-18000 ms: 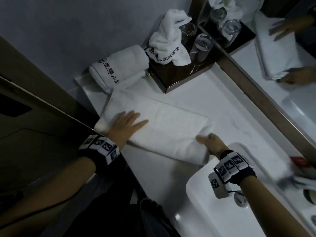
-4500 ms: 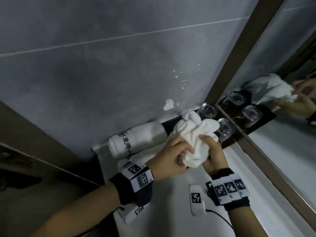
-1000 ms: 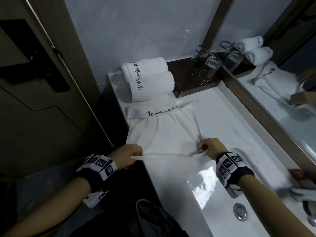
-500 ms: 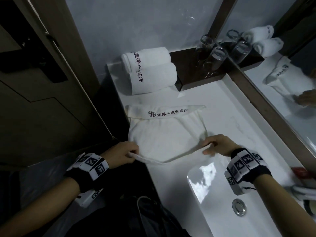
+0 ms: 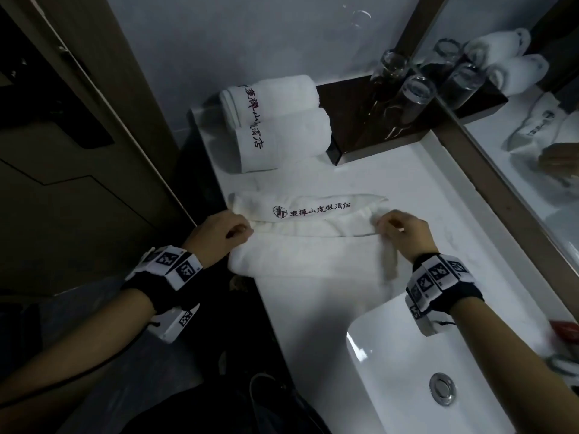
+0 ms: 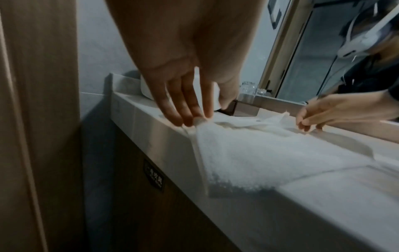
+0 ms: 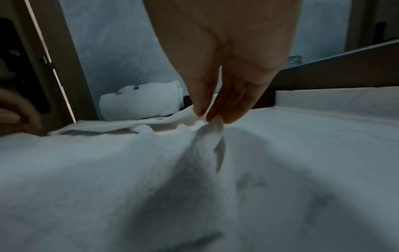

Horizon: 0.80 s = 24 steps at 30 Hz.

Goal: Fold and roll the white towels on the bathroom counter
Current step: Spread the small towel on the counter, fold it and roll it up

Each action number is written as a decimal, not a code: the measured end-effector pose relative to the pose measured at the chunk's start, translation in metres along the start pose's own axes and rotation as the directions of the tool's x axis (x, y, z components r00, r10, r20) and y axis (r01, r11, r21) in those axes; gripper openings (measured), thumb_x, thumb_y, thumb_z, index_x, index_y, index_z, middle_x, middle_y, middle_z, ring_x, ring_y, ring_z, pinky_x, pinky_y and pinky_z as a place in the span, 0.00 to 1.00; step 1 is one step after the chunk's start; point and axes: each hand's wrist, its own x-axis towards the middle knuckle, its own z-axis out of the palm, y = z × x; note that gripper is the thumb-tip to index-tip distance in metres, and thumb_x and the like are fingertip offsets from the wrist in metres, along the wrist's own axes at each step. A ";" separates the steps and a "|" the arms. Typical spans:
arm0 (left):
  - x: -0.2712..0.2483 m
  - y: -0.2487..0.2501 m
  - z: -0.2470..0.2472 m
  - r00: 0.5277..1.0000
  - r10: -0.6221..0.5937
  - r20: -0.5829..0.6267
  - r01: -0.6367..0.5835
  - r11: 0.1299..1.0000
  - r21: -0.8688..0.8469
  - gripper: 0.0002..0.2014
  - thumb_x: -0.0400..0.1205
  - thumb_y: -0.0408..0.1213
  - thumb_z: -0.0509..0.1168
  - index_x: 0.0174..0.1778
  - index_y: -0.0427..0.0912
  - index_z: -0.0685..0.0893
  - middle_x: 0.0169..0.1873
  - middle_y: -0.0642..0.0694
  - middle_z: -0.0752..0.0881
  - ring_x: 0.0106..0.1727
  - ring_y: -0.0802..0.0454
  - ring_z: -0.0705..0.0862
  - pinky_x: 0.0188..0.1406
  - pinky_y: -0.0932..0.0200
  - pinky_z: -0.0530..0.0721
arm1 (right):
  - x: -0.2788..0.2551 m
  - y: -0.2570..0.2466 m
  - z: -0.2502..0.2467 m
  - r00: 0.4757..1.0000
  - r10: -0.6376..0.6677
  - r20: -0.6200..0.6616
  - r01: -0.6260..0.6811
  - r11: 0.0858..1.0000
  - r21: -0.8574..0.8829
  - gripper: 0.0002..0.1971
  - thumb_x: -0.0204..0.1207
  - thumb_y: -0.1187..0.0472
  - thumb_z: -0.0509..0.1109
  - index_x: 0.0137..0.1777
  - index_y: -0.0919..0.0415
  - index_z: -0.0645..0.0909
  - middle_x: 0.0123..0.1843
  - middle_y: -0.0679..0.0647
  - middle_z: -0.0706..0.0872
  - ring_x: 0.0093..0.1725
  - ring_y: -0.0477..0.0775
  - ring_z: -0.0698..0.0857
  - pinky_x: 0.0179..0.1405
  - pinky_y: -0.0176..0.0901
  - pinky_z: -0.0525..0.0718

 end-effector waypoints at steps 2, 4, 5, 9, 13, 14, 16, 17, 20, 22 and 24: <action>0.011 0.003 0.004 0.997 0.034 -0.063 -0.031 0.998 0.057 0.09 0.78 0.30 0.66 0.53 0.36 0.81 0.52 0.39 0.79 0.54 0.43 0.79 0.58 0.49 0.80 | 0.010 -0.006 0.007 0.995 -0.056 -0.079 0.052 0.997 -0.050 0.07 0.72 0.62 0.73 0.49 0.60 0.80 0.51 0.58 0.83 0.48 0.56 0.81 0.49 0.45 0.80; 0.024 0.008 0.009 0.990 0.103 -0.095 -0.086 0.981 0.173 0.16 0.75 0.29 0.67 0.59 0.36 0.78 0.59 0.38 0.76 0.62 0.42 0.73 0.62 0.54 0.73 | 0.020 -0.012 0.014 0.992 -0.060 -0.110 0.050 0.995 -0.091 0.18 0.69 0.64 0.75 0.58 0.58 0.75 0.57 0.57 0.76 0.50 0.56 0.78 0.49 0.47 0.81; 0.031 0.010 0.011 0.988 0.132 -0.082 -0.108 0.962 0.249 0.20 0.73 0.30 0.68 0.62 0.36 0.77 0.61 0.38 0.75 0.64 0.42 0.71 0.63 0.54 0.70 | 0.025 -0.015 0.017 0.991 -0.060 -0.122 0.048 0.994 -0.098 0.23 0.69 0.64 0.76 0.62 0.56 0.73 0.61 0.58 0.72 0.54 0.57 0.77 0.50 0.46 0.80; 0.047 0.017 0.017 0.993 0.116 0.001 -0.104 0.886 0.452 0.23 0.73 0.33 0.65 0.65 0.35 0.74 0.64 0.37 0.76 0.65 0.41 0.73 0.66 0.49 0.67 | 0.046 -0.026 0.026 0.997 0.022 -0.072 -0.027 0.998 -0.062 0.33 0.70 0.56 0.76 0.73 0.55 0.65 0.68 0.67 0.68 0.66 0.66 0.72 0.65 0.52 0.73; 0.044 0.021 0.019 0.964 0.262 -0.045 -0.211 0.857 0.470 0.13 0.65 0.19 0.68 0.45 0.27 0.84 0.39 0.30 0.86 0.43 0.35 0.86 0.47 0.45 0.83 | 0.059 -0.030 0.032 0.988 0.133 0.073 -0.112 0.966 -0.233 0.32 0.73 0.53 0.70 0.76 0.49 0.62 0.73 0.62 0.64 0.71 0.67 0.66 0.71 0.55 0.68; 0.043 0.021 0.018 0.955 0.292 -0.044 -0.242 0.857 0.454 0.11 0.65 0.19 0.69 0.43 0.26 0.85 0.36 0.30 0.86 0.39 0.36 0.86 0.42 0.46 0.85 | 0.062 -0.029 0.032 0.985 0.146 0.090 -0.121 0.962 -0.245 0.31 0.73 0.54 0.69 0.76 0.49 0.63 0.73 0.61 0.63 0.70 0.65 0.65 0.71 0.53 0.68; 0.042 0.022 0.013 0.975 0.221 0.013 -0.216 0.936 0.276 0.09 0.74 0.25 0.68 0.48 0.27 0.85 0.40 0.32 0.85 0.44 0.40 0.84 0.45 0.47 0.84 | 0.068 -0.025 0.028 0.980 0.163 0.117 -0.140 0.973 -0.184 0.31 0.73 0.58 0.70 0.76 0.51 0.66 0.71 0.60 0.63 0.67 0.62 0.68 0.68 0.45 0.69; 0.043 0.021 0.007 0.990 0.136 0.048 -0.141 0.979 0.144 0.09 0.77 0.29 0.68 0.50 0.29 0.85 0.40 0.35 0.85 0.45 0.44 0.83 0.47 0.49 0.83 | 0.071 -0.022 0.025 0.980 0.157 0.126 -0.136 0.978 -0.160 0.31 0.73 0.61 0.71 0.76 0.52 0.67 0.69 0.59 0.64 0.64 0.60 0.71 0.65 0.39 0.69; 0.053 0.023 -0.010 0.999 -0.010 0.034 0.014 0.992 -0.124 0.09 0.76 0.34 0.70 0.43 0.30 0.87 0.36 0.38 0.85 0.41 0.52 0.80 0.45 0.56 0.80 | 0.076 -0.016 0.016 0.990 0.111 0.087 -0.105 0.992 -0.069 0.24 0.73 0.72 0.71 0.69 0.57 0.77 0.58 0.57 0.68 0.63 0.62 0.74 0.49 0.22 0.69; 0.066 0.026 -0.019 0.993 0.015 -0.113 -0.023 0.997 -0.067 0.09 0.79 0.33 0.67 0.48 0.30 0.87 0.45 0.35 0.87 0.46 0.49 0.82 0.52 0.57 0.79 | 0.074 -0.019 0.016 0.996 0.075 0.037 -0.074 0.996 -0.044 0.20 0.74 0.74 0.68 0.62 0.55 0.80 0.58 0.58 0.70 0.66 0.66 0.73 0.57 0.32 0.76; 0.078 0.029 -0.022 0.975 0.089 -0.203 -0.050 0.981 0.189 0.12 0.80 0.28 0.62 0.57 0.32 0.83 0.56 0.33 0.84 0.57 0.40 0.80 0.61 0.50 0.77 | 0.067 -0.024 0.017 0.997 0.069 0.037 -0.062 0.981 -0.183 0.25 0.73 0.70 0.68 0.71 0.55 0.75 0.69 0.60 0.69 0.71 0.64 0.68 0.70 0.48 0.69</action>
